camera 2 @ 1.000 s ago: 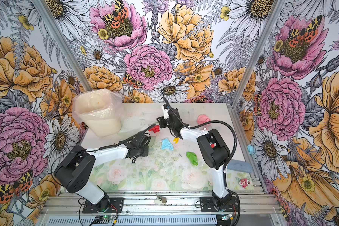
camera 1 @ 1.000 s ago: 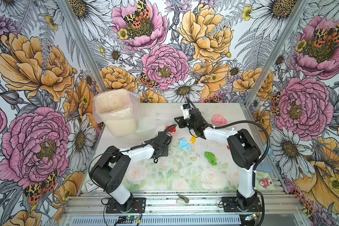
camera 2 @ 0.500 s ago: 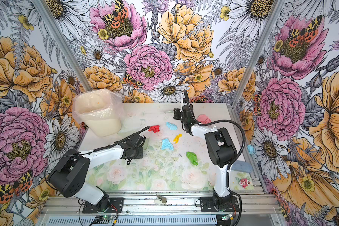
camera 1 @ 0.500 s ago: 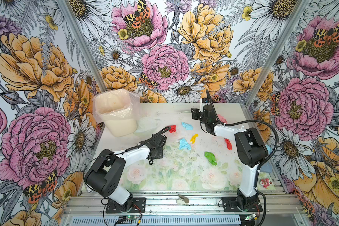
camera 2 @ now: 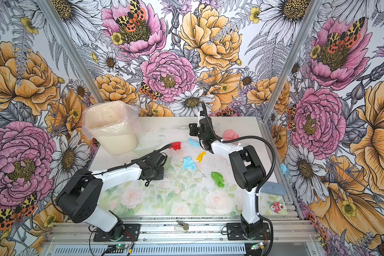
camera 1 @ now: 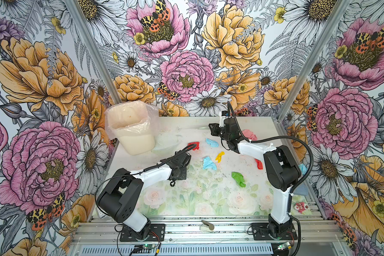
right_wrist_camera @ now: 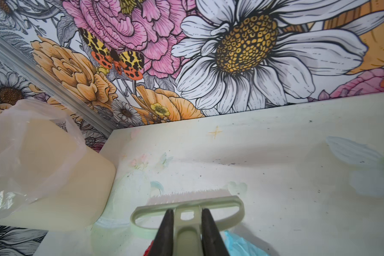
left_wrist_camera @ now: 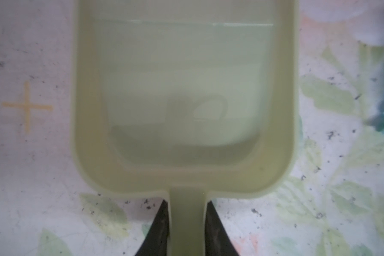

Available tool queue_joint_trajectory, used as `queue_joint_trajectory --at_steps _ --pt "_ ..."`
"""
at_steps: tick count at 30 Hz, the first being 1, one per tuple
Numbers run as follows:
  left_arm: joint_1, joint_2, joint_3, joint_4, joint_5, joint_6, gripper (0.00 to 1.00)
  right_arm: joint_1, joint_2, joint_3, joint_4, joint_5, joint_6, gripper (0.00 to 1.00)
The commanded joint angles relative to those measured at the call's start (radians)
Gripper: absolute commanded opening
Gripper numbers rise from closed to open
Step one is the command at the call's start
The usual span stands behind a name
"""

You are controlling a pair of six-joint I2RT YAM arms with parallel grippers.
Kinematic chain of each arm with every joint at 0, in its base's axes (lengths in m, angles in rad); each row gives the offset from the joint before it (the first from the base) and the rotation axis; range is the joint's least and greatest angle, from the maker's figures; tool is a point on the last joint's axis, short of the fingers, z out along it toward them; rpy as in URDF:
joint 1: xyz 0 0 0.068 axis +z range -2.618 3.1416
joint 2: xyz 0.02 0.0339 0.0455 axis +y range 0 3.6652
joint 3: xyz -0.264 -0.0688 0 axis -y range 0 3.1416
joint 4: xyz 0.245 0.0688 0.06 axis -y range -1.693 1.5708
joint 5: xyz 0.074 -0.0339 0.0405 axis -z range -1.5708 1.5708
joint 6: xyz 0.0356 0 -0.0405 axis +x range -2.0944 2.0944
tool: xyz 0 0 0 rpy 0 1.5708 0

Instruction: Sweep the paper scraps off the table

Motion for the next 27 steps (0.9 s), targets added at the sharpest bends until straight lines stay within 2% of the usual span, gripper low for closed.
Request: queue_joint_trajectory --at_steps 1,17,27 --pt "-0.009 0.020 0.028 -0.002 0.003 0.022 0.01 0.017 0.011 0.045 -0.033 0.016 0.009 0.00" --pt "-0.007 0.060 0.050 0.006 0.006 0.049 0.00 0.062 0.099 0.120 -0.094 0.023 0.028 0.00" --pt "-0.011 0.060 0.060 0.006 0.009 0.053 0.00 0.092 0.104 0.090 -0.116 0.015 0.064 0.00"
